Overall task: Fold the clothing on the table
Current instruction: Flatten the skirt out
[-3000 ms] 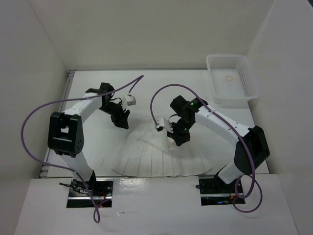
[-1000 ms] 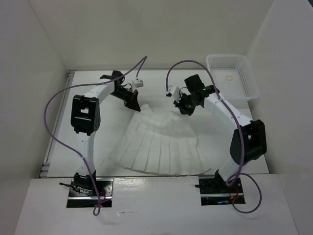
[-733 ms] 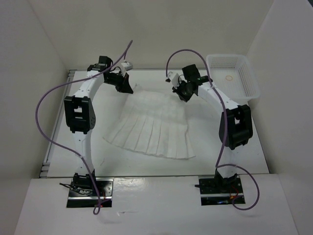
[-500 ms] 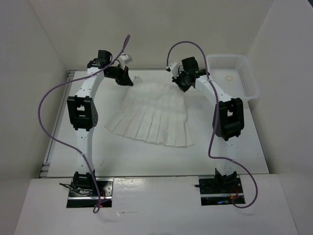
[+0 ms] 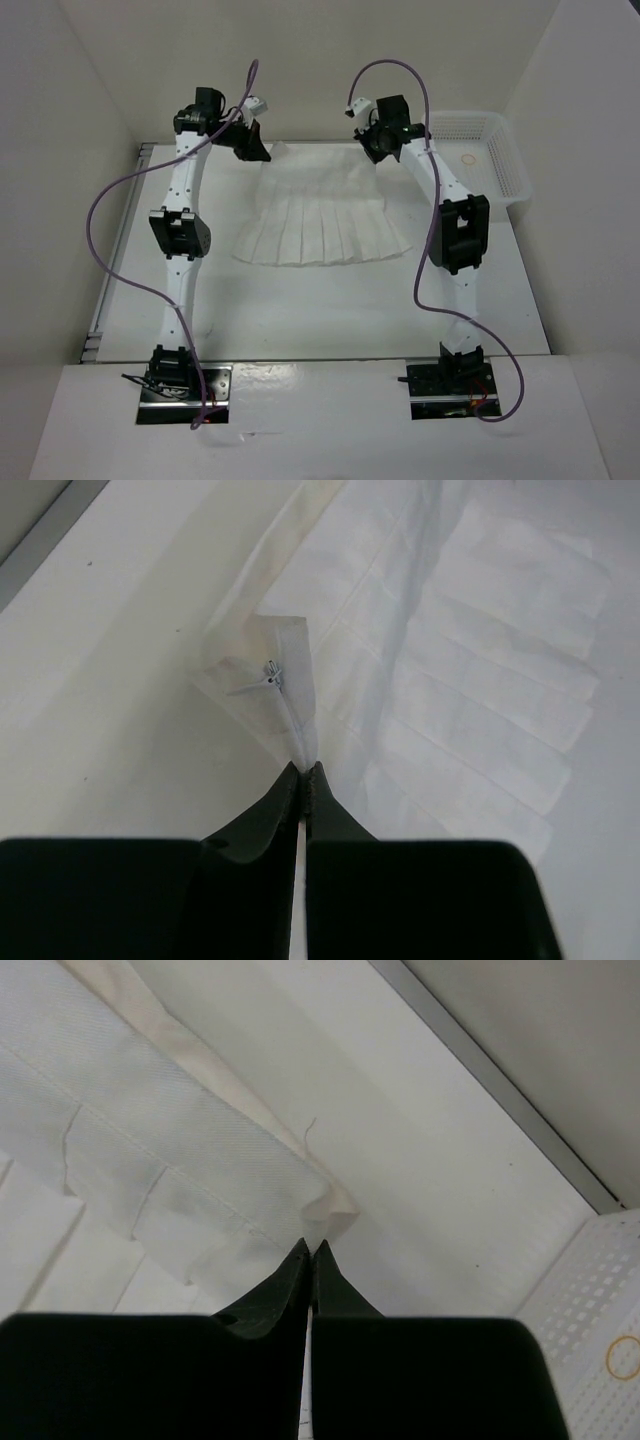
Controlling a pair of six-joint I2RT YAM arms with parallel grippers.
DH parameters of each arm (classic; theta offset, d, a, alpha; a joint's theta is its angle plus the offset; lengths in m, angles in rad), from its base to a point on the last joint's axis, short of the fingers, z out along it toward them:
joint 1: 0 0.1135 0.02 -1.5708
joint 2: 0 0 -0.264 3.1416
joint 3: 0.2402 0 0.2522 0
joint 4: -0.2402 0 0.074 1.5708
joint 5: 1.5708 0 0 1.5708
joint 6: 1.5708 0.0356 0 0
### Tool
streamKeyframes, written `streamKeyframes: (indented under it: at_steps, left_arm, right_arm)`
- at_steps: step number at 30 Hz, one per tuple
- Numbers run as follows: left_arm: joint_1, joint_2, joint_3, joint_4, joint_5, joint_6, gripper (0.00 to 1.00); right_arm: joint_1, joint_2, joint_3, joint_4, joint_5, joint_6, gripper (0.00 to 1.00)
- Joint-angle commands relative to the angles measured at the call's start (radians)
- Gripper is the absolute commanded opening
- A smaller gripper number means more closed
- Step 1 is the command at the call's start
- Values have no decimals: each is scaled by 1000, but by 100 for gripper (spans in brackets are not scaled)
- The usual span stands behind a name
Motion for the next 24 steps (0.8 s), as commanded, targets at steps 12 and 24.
streamKeyframes:
  at_steps: [12,24]
  left_arm:
    - [-42,-509,-457,-169,32,371,1]
    - [-30,-841,-1126,187,-92,416,4]
  right_arm:
    - [91,-384,-300,-25,-115,-77,0]
    - [100,-450,-405,-15,-89,-120,0]
